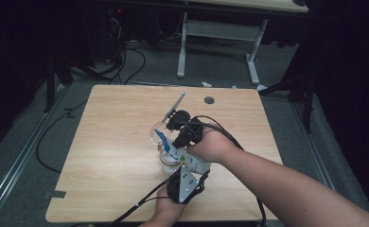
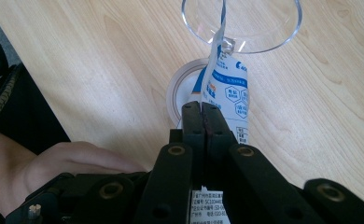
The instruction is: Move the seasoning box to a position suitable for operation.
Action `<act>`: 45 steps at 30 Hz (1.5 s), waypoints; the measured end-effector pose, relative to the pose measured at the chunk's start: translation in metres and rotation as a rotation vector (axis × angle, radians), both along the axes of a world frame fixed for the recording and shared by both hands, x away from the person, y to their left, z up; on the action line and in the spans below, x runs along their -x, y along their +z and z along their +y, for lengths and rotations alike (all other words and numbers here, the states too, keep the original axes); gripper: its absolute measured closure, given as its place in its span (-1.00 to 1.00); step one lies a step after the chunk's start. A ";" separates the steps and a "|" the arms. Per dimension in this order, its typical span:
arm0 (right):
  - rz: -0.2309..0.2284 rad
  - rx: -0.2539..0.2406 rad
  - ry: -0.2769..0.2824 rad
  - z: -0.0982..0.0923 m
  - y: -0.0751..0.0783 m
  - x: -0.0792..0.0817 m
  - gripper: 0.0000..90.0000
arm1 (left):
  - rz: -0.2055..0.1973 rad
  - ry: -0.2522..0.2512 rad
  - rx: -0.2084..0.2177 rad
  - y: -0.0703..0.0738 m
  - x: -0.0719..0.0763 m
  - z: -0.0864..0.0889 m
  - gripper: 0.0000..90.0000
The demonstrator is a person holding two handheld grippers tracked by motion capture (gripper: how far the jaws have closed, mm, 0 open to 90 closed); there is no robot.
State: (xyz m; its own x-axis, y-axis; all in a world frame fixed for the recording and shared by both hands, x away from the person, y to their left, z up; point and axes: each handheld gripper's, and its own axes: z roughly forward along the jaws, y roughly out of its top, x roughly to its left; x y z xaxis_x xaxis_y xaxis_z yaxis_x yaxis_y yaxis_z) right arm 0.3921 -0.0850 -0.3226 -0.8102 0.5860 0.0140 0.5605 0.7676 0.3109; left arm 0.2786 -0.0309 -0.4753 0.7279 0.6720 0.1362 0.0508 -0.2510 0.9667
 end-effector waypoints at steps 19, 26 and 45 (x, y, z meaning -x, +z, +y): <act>0.006 0.001 0.004 0.003 -0.002 0.000 1.00 | 0.003 -0.001 0.006 0.000 0.000 0.001 0.27; 0.002 0.000 0.007 0.002 -0.002 0.000 1.00 | 0.002 -0.002 0.011 0.000 0.000 0.000 0.27; -0.002 0.005 0.008 0.001 -0.003 0.000 1.00 | 0.014 -0.007 0.019 0.001 0.000 -0.001 0.27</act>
